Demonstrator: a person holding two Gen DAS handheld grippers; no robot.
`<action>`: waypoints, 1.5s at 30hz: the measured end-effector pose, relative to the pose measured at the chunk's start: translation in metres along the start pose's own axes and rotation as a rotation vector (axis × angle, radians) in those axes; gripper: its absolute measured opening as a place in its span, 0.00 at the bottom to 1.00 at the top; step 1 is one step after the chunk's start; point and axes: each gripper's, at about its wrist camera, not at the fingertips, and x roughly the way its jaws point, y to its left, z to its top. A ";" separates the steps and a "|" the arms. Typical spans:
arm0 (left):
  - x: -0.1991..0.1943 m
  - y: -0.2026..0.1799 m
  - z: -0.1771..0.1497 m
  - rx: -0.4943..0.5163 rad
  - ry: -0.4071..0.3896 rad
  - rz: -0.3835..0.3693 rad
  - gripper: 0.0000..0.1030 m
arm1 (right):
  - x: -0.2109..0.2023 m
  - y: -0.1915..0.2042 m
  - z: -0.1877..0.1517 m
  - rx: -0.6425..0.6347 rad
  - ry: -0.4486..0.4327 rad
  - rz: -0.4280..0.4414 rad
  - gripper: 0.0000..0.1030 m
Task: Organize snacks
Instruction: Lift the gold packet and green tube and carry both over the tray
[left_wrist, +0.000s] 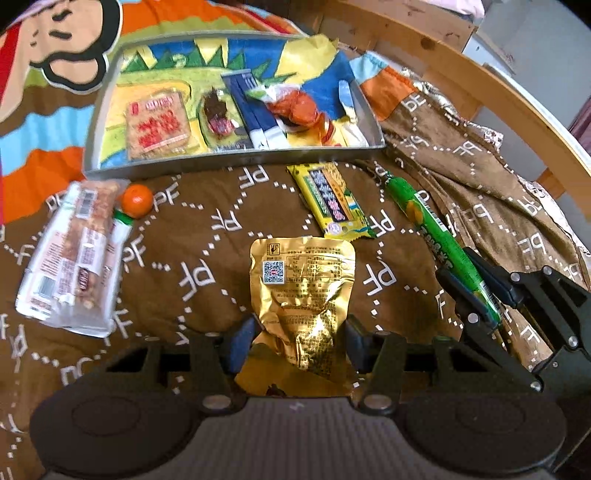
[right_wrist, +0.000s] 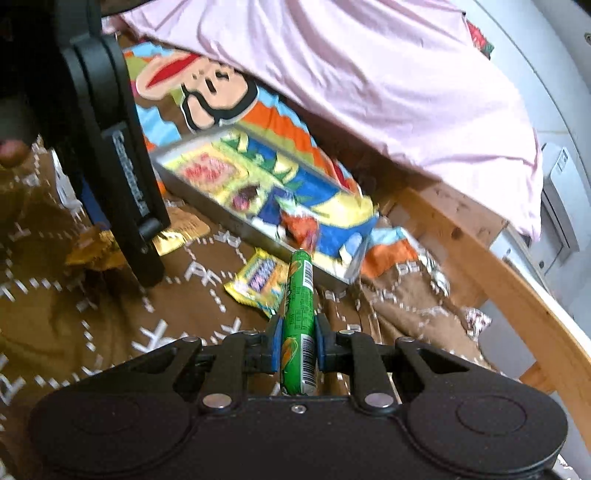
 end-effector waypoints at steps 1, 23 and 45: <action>-0.003 0.001 0.000 0.004 -0.011 0.001 0.54 | -0.002 0.000 0.003 0.002 -0.014 0.002 0.18; 0.002 0.029 0.146 -0.008 -0.325 0.093 0.55 | 0.115 -0.062 0.084 0.099 -0.170 -0.046 0.18; 0.121 0.034 0.173 -0.027 -0.348 0.085 0.55 | 0.232 -0.067 0.056 0.162 -0.020 -0.039 0.18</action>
